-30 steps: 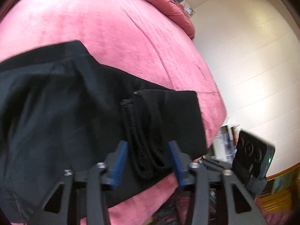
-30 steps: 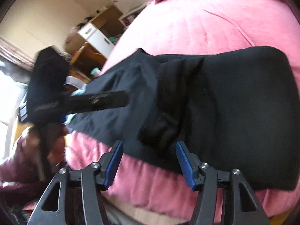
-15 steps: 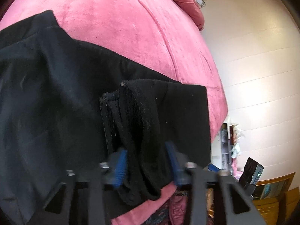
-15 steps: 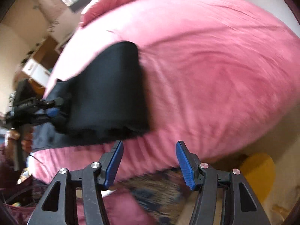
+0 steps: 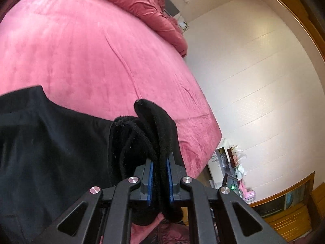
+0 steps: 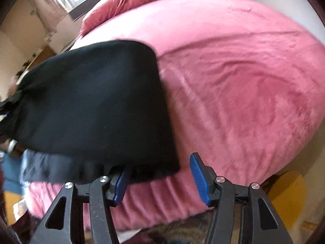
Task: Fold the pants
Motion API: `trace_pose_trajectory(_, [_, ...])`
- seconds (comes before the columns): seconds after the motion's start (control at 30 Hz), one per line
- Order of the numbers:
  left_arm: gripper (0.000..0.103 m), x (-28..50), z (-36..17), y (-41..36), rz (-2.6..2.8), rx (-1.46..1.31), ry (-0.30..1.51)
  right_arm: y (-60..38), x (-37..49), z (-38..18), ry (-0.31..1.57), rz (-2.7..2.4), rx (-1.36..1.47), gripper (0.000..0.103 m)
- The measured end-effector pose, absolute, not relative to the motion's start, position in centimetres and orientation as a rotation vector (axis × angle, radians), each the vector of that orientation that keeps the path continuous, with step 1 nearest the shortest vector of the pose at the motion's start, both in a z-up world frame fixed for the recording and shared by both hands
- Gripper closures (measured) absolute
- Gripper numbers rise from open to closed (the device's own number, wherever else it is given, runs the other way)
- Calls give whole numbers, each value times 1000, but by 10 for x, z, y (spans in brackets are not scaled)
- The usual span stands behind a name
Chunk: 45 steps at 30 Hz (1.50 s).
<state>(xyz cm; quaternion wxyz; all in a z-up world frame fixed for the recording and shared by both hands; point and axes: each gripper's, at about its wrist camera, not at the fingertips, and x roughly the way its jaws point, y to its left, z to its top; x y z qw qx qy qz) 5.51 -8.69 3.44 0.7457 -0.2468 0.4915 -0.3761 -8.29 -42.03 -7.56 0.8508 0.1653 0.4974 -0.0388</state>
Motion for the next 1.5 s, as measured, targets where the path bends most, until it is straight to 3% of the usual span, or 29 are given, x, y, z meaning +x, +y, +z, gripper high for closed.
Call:
trace_pose_trajectory(0.07, [92, 54, 27, -85, -784, -505, 1092, -417, -80, -77, 1053, -141, 289, 54])
trace_pose_trajectory(0.33, [91, 47, -60, -61, -614, -468, 1296, -396, -63, -96, 1131, -155, 158, 53])
trace_pose_trajectory(0.47, [87, 47, -55, -54, -619, -496, 1286, -394, -66, -88, 1171, -99, 149, 46])
trace_pose_trajectory(0.63, [86, 43, -36, -39, -639, -471, 1220, -400, -87, -59, 1210, 4, 66, 46])
trace_pose_trajectory(0.77, [83, 35, -5, -40, -661, -420, 1077, -402, -77, -15, 1100, 58, 96, 46])
trace_pose_trajectory(0.93, [77, 45, 10, -69, -690, -348, 1050, -388, -20, 10, 980, 120, 147, 46])
trace_pose_trajectory(1.17, [73, 26, -28, -96, -598, -160, 1157, -354, 54, -25, 1020, 80, 116, 46])
trace_pose_trajectory(1.3, [73, 17, -39, -96, -577, -149, 1142, -352, 61, -65, 1123, 2, 45, 45])
trace_pose_trajectory(1.5, [73, 15, -36, -98, -563, -166, 1113, -343, 52, -73, 1069, -19, -19, 44])
